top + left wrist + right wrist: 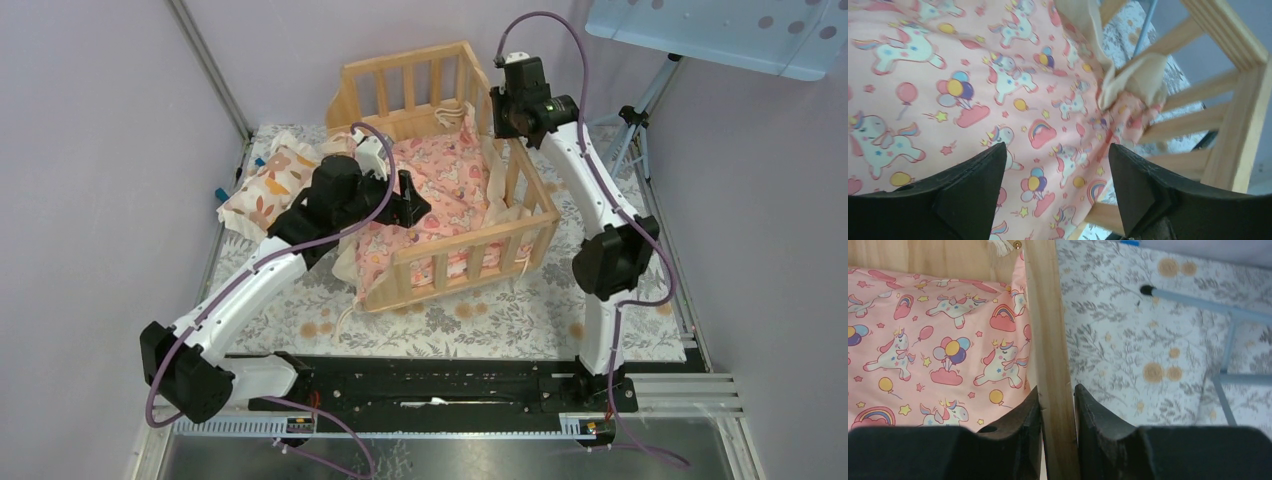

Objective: Set up the pet bed
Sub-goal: Adjust the bed frame at the center of the board.

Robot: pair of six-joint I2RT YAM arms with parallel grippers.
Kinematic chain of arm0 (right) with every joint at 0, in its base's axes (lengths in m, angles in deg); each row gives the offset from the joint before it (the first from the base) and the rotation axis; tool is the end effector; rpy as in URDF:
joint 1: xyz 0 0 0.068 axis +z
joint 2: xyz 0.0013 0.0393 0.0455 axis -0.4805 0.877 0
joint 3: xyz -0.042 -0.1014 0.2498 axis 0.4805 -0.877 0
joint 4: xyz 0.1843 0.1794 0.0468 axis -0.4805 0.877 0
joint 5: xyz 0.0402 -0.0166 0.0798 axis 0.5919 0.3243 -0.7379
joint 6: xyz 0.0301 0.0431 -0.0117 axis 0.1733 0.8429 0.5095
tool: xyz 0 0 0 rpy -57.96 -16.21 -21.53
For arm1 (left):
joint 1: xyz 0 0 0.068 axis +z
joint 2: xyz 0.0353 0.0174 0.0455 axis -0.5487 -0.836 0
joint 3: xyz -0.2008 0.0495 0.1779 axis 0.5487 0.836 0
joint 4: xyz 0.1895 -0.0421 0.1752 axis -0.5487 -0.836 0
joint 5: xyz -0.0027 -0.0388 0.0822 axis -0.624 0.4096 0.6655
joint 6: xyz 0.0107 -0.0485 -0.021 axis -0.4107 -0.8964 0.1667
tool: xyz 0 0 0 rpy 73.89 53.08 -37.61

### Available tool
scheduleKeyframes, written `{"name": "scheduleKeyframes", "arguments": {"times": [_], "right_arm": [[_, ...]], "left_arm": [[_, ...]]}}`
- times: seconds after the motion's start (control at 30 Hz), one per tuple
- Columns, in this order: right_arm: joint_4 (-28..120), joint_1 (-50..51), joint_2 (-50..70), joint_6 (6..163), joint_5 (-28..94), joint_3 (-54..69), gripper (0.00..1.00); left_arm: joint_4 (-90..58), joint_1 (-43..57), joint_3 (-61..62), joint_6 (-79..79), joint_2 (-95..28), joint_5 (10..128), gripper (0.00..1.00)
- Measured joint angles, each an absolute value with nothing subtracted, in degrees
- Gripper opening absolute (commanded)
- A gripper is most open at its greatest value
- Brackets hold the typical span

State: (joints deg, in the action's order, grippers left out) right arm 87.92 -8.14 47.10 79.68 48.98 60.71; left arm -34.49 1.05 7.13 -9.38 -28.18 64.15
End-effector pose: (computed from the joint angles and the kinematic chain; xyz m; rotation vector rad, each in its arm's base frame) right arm 0.4393 0.1597 0.3924 -0.2664 2.1052 0.0826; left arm 0.2348 -0.1574 0.3606 0.3517 1.9993 -0.8235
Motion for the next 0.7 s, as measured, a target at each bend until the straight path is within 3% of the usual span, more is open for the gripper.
{"name": "scheduleKeyframes", "arguments": {"times": [0.43,0.7], "right_arm": [[82.00,1.69,26.75,98.92,70.46,32.72,0.00],[84.47,4.95,24.72,105.78,79.95,30.49,0.00]], "left_arm": [[-41.63,1.16,-5.35,-4.55,-22.48,81.68,0.90],[-42.20,1.16,-5.63,-4.13,-17.04,85.50,0.91]]}}
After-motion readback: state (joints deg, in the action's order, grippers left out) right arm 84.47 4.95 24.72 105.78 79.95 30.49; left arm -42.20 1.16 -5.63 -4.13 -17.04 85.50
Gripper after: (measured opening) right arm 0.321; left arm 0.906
